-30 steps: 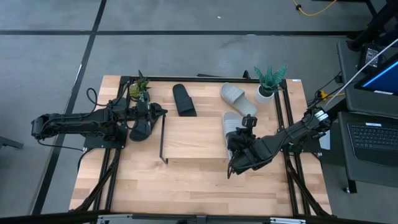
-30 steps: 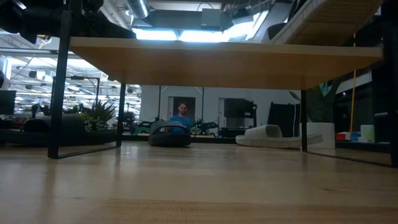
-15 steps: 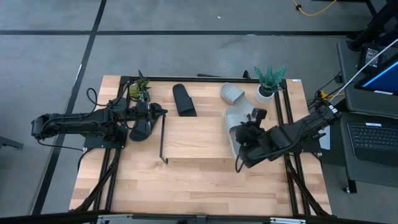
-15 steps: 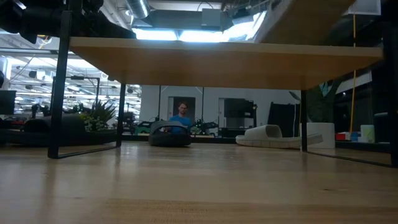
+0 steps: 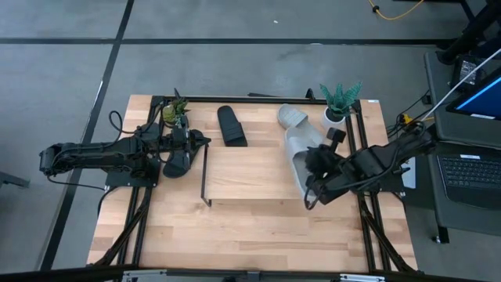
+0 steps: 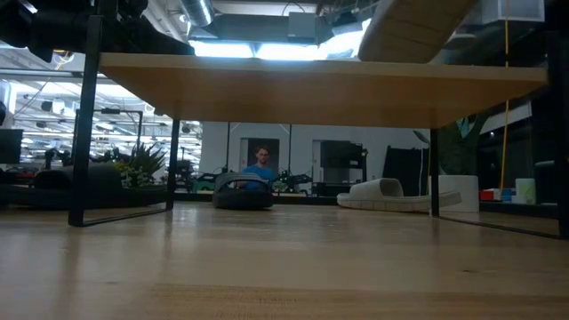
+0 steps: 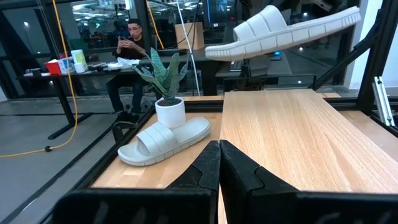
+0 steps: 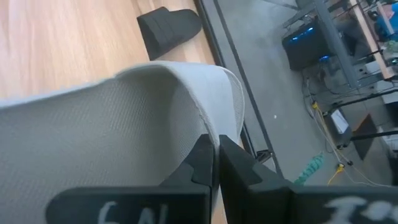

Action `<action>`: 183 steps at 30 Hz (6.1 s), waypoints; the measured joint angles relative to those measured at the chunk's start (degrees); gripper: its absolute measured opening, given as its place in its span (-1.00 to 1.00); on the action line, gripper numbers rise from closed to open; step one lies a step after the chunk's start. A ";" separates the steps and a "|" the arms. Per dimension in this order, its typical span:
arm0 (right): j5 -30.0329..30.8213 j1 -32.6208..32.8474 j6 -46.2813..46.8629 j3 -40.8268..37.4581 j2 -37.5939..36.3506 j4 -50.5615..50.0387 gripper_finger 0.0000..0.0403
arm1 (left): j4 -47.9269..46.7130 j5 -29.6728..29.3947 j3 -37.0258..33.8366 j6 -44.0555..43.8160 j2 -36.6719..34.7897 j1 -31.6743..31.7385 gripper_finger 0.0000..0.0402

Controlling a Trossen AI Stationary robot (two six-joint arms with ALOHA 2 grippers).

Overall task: Pick and place slides into the shelf
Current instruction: Put the bottom gray slide on the shelf

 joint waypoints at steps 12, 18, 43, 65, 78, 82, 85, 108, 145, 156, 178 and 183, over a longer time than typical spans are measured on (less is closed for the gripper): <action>0.83 0.56 6.76 -11.05 2.15 0.04 -0.94 | 0.01 0.00 0.00 -0.02 0.01 0.00 -1.00; 0.75 1.64 10.83 -14.79 2.16 -0.04 -0.94 | 0.01 0.00 -0.01 -0.02 0.01 -0.01 -1.00; -0.88 2.64 8.55 -15.34 2.14 0.56 -0.94 | 0.01 0.00 -0.01 -0.10 0.02 0.00 -1.00; -0.95 2.25 5.40 -20.14 2.16 3.99 -0.85 | 0.01 0.02 -0.02 -0.28 0.02 -0.02 -1.00; -1.39 2.25 4.18 -20.14 2.16 4.02 -0.80 | 0.01 0.02 -0.02 -0.26 0.02 -0.02 -1.00; -1.41 2.25 2.91 -20.12 2.16 4.01 -0.80 | 0.01 0.02 0.00 -0.26 0.02 0.00 -1.00; -1.76 2.25 2.78 -18.95 2.16 3.87 -0.80 | -0.01 0.02 -0.02 -0.21 0.02 -0.02 -1.00; -6.48 2.25 -1.49 -10.26 2.16 1.12 -0.93 | -3.71 0.02 -0.02 -0.08 0.02 -0.01 -1.00; 0.60 2.21 -0.07 -16.73 2.16 0.20 -0.94 | -3.80 0.02 -0.02 -0.15 0.02 -0.02 -1.00; 0.60 0.74 -0.44 -16.73 2.16 -0.02 -0.94 | -3.84 0.02 -0.02 -0.12 0.00 0.00 -1.00; -0.99 -1.99 -6.25 -16.73 7.14 -0.09 -0.80 | -3.95 0.02 -0.02 -0.06 -0.01 0.00 -1.00; -1.09 -2.01 -6.26 -16.73 7.14 -0.04 -0.68 | -3.95 0.02 -0.02 -0.06 0.00 -0.01 -1.00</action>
